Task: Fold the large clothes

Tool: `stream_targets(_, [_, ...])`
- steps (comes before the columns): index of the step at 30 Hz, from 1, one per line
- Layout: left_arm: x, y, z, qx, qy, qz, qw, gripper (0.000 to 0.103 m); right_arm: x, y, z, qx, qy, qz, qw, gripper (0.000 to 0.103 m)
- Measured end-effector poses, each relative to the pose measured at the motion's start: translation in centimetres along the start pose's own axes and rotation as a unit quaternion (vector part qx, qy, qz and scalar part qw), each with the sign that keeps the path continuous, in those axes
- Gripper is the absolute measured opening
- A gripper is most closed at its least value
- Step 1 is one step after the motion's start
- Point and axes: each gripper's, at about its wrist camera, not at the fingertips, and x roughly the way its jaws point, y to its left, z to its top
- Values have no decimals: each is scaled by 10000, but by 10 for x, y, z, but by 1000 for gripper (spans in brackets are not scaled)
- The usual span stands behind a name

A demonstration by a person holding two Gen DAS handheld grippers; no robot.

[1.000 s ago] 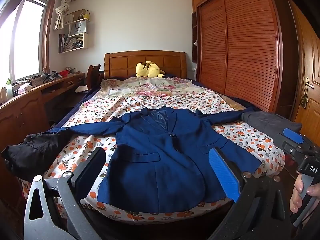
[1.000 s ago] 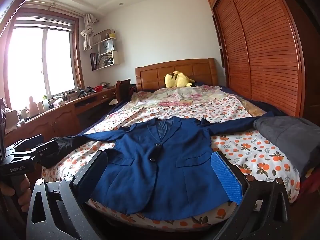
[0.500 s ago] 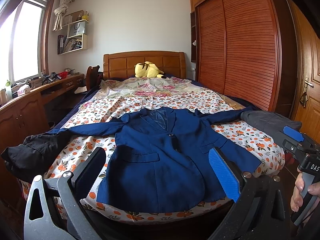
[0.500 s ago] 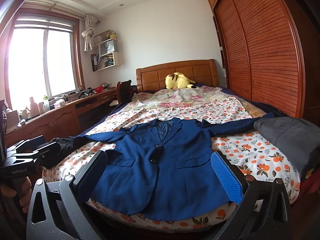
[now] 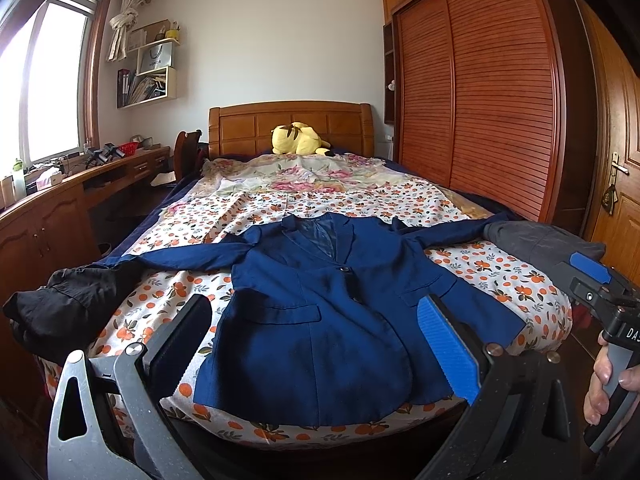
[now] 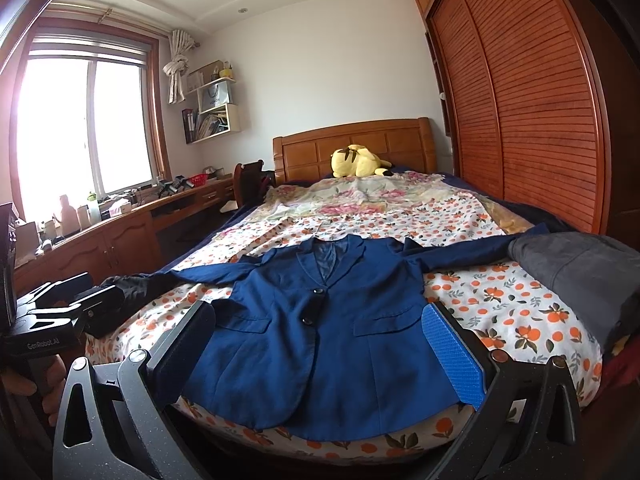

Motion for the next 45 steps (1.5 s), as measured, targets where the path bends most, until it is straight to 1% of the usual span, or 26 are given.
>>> stream_targets(24, [1, 2, -1, -30, 12, -37, 10000, 103, 1, -1, 0, 27, 25, 35, 10000, 103])
stream_targets(35, [-2, 0, 0, 21, -51, 4, 10000, 103, -1, -1, -1, 42, 7, 64, 10000, 103])
stream_targets(45, [-2, 0, -1, 2, -11, 29, 10000, 103, 0, -1, -2, 49, 30, 53, 10000, 103])
